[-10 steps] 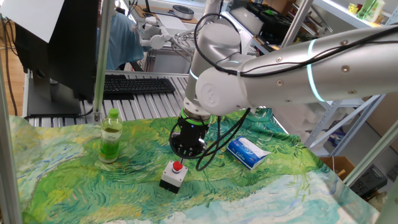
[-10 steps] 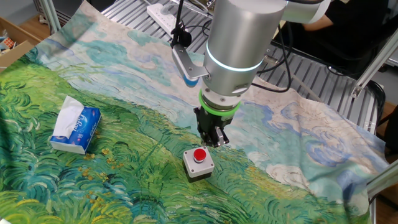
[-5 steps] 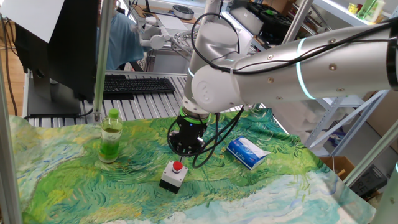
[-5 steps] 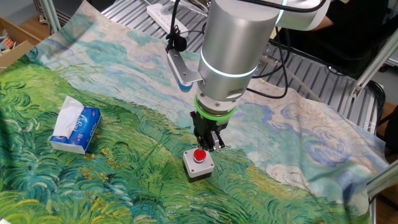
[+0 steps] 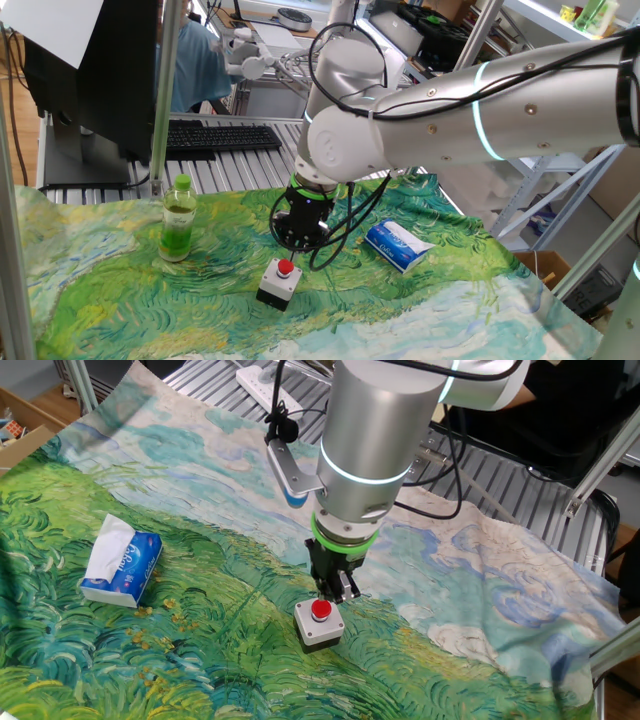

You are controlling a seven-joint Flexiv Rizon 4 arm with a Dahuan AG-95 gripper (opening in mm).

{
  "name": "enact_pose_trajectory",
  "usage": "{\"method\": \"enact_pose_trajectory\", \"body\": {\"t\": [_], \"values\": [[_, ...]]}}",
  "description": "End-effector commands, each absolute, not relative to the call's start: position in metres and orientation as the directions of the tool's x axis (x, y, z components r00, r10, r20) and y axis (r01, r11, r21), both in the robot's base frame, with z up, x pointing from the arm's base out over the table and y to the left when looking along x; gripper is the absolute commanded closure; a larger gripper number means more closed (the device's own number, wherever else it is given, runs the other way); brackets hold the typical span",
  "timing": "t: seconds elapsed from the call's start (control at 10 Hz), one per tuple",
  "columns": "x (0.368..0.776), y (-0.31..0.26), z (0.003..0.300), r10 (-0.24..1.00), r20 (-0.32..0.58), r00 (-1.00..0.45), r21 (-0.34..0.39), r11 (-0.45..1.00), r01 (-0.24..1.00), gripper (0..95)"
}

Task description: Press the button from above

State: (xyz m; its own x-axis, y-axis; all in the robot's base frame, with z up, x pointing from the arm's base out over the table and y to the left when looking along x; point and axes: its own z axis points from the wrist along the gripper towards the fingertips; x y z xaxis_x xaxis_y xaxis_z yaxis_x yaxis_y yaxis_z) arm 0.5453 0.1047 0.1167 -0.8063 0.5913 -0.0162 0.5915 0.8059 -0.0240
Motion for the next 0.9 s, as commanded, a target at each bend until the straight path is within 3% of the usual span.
{"method": "enact_pose_trajectory", "body": {"t": [0.1, 0.9], "values": [[0.5425, 0.1028, 0.114, 0.592, -0.024, -0.806, -0.018, 0.805, 0.592, 95.0], [0.5394, 0.1026, 0.112, 0.587, -0.033, -0.809, 0.009, 0.81, 0.587, 95.0]]}}
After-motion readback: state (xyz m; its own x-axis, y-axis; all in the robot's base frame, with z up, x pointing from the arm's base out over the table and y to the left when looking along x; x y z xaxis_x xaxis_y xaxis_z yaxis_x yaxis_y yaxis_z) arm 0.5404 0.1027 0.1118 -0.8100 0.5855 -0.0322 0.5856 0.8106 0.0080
